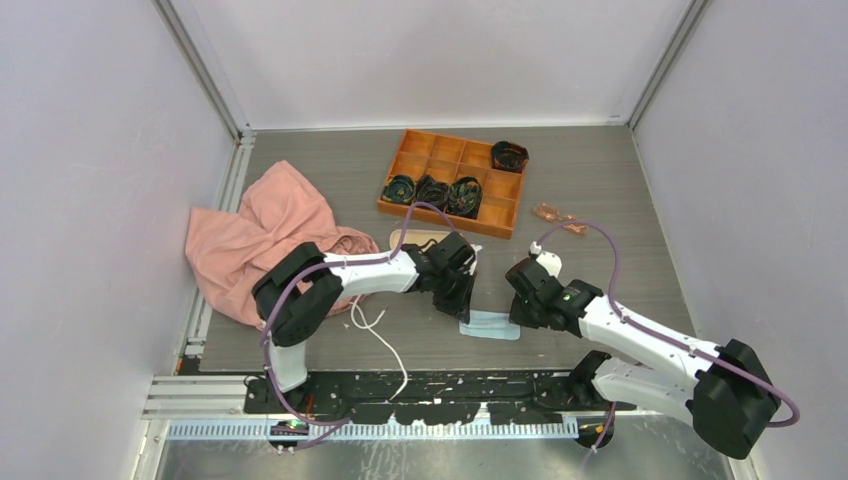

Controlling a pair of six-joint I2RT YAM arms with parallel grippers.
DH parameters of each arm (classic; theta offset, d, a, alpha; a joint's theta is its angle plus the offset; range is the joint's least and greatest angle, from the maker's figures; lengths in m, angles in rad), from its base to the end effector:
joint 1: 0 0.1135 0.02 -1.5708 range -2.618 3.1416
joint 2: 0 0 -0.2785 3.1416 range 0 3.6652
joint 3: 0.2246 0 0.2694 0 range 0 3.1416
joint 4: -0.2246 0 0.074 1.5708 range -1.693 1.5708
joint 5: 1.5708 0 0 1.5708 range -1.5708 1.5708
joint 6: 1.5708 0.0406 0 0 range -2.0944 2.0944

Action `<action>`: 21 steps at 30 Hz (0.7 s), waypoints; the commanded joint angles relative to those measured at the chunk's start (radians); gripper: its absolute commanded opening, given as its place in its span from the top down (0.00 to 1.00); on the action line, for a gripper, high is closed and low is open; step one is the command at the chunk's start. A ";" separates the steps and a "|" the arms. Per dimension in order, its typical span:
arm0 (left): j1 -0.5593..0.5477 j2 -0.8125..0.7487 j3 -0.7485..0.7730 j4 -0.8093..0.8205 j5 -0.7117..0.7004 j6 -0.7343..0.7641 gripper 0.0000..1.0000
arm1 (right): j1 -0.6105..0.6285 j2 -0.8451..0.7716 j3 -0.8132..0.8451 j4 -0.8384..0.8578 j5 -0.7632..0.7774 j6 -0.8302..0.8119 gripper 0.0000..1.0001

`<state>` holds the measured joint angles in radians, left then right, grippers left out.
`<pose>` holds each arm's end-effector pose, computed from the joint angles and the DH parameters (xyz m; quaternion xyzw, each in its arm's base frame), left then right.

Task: Organize the sunglasses
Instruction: Fold the glasses cleaning cloth at the center of the board.

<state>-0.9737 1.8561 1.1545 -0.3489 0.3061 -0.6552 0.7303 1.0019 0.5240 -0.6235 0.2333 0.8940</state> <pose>0.2113 -0.3325 0.1593 0.1902 0.9368 -0.2860 0.0673 0.1419 0.1145 0.1794 0.1060 0.9605 0.0898 0.2410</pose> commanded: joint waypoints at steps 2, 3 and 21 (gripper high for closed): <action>-0.006 -0.028 -0.007 0.016 0.002 -0.011 1.00 | 0.012 -0.003 -0.004 -0.004 0.029 0.027 0.99; -0.007 -0.028 -0.007 0.016 0.002 -0.011 0.99 | 0.012 -0.005 -0.010 -0.001 0.027 0.032 0.99; -0.025 -0.104 0.033 -0.105 -0.130 -0.002 0.69 | 0.015 -0.044 0.010 -0.030 0.018 0.054 0.67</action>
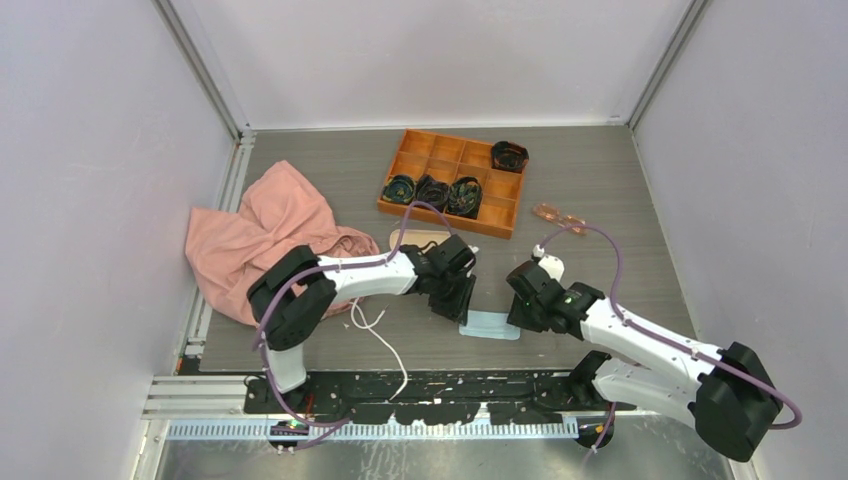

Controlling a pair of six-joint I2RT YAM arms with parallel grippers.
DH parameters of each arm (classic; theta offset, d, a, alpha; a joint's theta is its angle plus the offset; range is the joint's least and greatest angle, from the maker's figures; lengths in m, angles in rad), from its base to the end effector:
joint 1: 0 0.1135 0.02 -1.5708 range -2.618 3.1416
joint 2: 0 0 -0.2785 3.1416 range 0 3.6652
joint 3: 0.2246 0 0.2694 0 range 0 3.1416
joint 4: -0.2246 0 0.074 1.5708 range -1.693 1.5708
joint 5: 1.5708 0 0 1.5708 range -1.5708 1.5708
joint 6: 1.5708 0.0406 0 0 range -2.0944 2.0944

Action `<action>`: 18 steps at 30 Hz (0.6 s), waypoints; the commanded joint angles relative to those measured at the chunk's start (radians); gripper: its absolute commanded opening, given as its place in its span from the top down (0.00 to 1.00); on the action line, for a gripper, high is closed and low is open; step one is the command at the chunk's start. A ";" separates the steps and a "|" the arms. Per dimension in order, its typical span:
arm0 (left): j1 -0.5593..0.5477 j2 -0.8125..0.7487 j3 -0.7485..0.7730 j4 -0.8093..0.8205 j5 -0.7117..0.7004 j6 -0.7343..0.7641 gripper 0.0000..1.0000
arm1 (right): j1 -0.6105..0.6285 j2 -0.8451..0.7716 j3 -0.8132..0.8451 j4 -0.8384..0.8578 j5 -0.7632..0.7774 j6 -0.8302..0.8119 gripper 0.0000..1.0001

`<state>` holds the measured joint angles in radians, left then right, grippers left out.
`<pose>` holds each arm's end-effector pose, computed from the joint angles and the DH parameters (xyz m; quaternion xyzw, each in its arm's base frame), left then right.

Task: Organize the sunglasses
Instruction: Fold the glasses cleaning cloth at the center of the board.

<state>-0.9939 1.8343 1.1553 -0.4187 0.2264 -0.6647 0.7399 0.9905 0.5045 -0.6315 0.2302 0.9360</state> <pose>0.2031 -0.3288 0.1631 0.1844 0.9485 -0.2459 0.0763 0.1372 0.1127 0.1747 0.1204 0.9608 0.0911 0.2325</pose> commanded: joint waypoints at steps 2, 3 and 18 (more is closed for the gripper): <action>-0.004 -0.102 0.031 -0.026 -0.052 -0.007 0.69 | 0.006 -0.046 0.043 -0.022 0.025 0.014 0.67; -0.004 -0.113 0.027 -0.015 -0.048 -0.016 0.69 | 0.006 -0.050 0.046 -0.011 0.023 0.014 0.67; 0.036 0.041 -0.047 0.368 0.132 -0.224 0.74 | 0.006 0.159 0.040 0.218 -0.085 0.017 0.82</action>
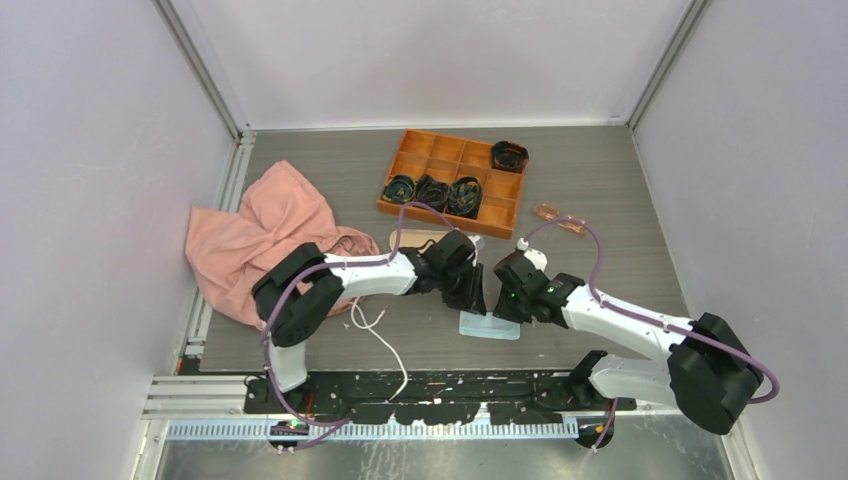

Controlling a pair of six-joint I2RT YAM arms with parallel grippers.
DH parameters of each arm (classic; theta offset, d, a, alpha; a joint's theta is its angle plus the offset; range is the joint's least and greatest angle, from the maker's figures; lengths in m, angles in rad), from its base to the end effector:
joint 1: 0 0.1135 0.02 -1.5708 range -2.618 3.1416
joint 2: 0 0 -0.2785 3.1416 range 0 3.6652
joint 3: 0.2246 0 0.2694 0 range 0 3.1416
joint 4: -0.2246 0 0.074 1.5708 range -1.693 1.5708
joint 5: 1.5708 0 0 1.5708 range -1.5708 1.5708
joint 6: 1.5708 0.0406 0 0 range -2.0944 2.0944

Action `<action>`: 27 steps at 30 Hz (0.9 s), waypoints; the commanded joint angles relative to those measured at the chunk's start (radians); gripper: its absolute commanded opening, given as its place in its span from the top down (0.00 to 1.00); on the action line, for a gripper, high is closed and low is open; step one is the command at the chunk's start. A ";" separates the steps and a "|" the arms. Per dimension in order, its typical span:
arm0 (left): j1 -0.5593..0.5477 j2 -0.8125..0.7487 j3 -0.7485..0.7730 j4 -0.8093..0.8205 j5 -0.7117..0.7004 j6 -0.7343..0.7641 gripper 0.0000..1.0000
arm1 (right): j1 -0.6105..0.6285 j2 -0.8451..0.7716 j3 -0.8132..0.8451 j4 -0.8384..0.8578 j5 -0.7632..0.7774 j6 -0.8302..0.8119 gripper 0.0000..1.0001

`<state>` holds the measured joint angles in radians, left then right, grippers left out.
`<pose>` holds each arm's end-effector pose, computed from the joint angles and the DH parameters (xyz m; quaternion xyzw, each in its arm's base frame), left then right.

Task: Organize the sunglasses
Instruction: Fold the glasses cleaning cloth at the center of the board.

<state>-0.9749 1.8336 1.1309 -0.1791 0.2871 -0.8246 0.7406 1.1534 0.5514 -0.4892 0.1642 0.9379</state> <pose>0.2169 -0.3403 0.1713 0.1181 0.9253 -0.3455 0.1024 0.1596 0.1369 0.1676 0.1147 0.9615 0.1229 0.2174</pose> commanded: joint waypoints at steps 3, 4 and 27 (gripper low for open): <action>0.020 0.076 -0.016 0.124 0.082 -0.065 0.75 | 0.006 -0.010 -0.034 0.087 -0.029 0.028 0.82; 0.021 0.084 -0.013 0.119 0.083 -0.064 0.75 | 0.005 -0.013 -0.045 0.092 -0.034 0.032 0.82; 0.033 0.129 0.003 0.055 0.043 -0.042 0.76 | 0.011 -0.133 -0.123 -0.005 -0.215 0.000 0.83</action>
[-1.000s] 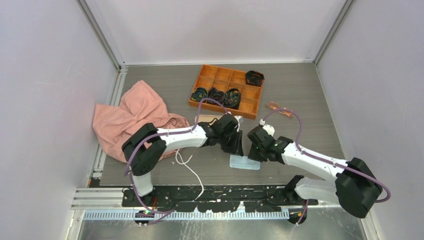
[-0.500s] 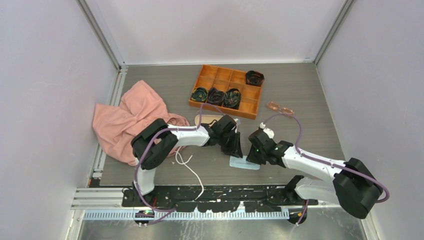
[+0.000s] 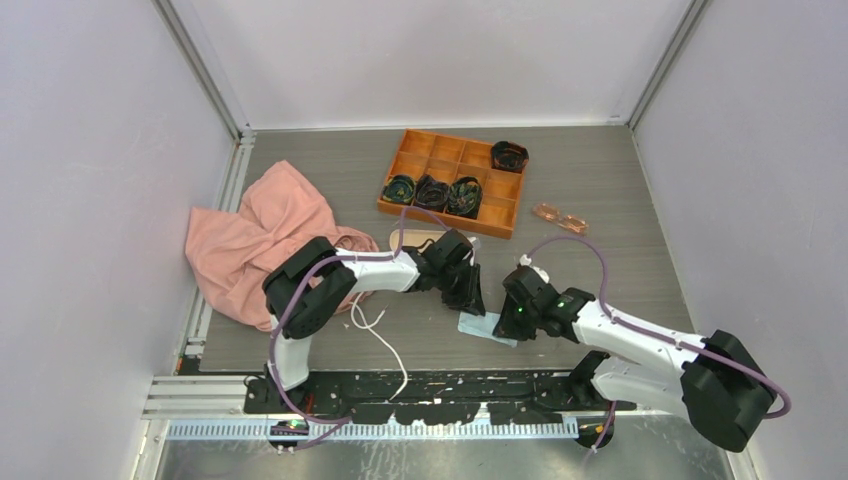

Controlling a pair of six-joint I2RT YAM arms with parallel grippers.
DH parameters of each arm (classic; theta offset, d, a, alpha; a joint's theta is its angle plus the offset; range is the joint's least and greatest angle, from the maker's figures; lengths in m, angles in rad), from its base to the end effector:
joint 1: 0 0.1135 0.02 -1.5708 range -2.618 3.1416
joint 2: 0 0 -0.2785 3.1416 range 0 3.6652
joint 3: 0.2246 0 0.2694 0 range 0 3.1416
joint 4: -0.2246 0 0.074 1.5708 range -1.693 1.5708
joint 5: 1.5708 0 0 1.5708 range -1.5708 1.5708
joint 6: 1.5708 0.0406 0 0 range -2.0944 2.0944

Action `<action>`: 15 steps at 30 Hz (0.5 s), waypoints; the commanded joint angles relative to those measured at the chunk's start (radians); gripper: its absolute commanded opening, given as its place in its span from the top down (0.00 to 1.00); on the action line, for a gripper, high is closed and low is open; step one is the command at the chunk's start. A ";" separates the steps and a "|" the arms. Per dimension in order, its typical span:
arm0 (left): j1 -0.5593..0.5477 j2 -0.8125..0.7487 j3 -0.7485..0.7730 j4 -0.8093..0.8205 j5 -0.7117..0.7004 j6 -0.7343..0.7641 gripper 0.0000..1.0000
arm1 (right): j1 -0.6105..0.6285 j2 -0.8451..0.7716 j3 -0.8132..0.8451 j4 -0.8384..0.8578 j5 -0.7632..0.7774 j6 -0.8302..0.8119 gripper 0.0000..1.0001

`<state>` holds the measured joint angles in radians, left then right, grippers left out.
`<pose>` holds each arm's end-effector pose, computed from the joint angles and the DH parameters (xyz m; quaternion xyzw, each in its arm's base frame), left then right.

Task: Organize the sunglasses
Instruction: Fold the glasses cleaning cloth at the center of the board.

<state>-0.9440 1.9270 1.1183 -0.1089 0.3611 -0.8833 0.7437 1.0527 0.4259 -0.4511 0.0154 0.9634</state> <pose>0.2288 -0.3404 0.1370 0.0859 0.9296 -0.3538 0.0581 0.1360 0.1242 0.1490 0.1082 0.9637 0.1789 0.1660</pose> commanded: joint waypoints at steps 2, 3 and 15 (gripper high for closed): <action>0.003 0.039 0.018 -0.016 -0.029 0.019 0.76 | 0.008 -0.037 0.020 -0.070 -0.080 -0.040 0.83; 0.003 0.041 0.021 -0.020 -0.027 0.023 0.76 | 0.008 -0.041 0.028 -0.083 -0.070 -0.047 0.83; 0.005 -0.044 0.048 -0.081 -0.041 0.045 0.76 | 0.009 -0.009 0.117 -0.032 0.075 0.001 0.84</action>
<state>-0.9428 1.9400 1.1458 -0.1314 0.3614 -0.8738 0.7452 1.0157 0.5026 -0.5423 0.0364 0.9302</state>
